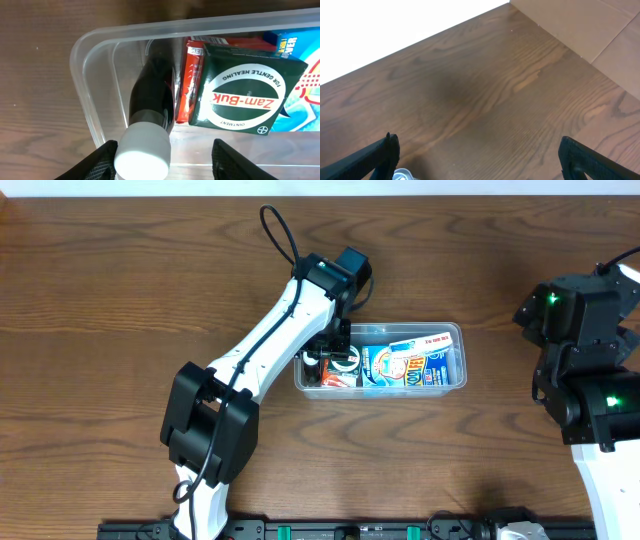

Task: Pack container

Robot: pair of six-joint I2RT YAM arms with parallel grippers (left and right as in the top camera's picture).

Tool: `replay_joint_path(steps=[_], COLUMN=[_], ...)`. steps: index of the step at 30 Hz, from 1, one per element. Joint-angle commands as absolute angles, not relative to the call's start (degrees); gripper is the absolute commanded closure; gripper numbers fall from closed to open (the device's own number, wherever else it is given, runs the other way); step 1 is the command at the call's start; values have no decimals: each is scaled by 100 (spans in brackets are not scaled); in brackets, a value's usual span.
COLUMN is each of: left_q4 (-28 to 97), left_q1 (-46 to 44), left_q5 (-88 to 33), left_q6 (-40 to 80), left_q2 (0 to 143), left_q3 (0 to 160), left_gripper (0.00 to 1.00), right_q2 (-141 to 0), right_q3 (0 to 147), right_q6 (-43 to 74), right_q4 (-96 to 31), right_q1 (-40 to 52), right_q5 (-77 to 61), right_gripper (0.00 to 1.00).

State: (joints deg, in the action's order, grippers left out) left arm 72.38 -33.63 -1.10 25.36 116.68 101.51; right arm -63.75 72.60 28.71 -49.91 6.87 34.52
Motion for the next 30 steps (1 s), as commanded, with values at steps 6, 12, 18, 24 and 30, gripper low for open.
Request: replay_joint_path(steps=[6, 12, 18, 24, 30], left_q4=[7236, 7282, 7669, 7712, 7957], left_q1=[-3345, -3345, -3345, -3345, -3345], left_q5=[67, 679, 729, 690, 707], left_q6=[1970, 1970, 1977, 1975, 1949], left_q2=[11406, 10641, 9668, 9054, 8914], left_q3=[10591, 10676, 10676, 10676, 10676], left_gripper=[36, 2, 2, 2, 2], right_q2=[-6388, -6388, -6388, -6388, -6388], right_q3=[7328, 7328, 7328, 7328, 7328], right_q6=[2932, 2932, 2932, 2932, 2932], right_q4=[-4998, -4998, -4998, -4998, -4998], right_q1=[628, 628, 628, 628, 628], right_q5=[3555, 3555, 3555, 3555, 3553], right_gripper=[1, 1, 1, 1, 1])
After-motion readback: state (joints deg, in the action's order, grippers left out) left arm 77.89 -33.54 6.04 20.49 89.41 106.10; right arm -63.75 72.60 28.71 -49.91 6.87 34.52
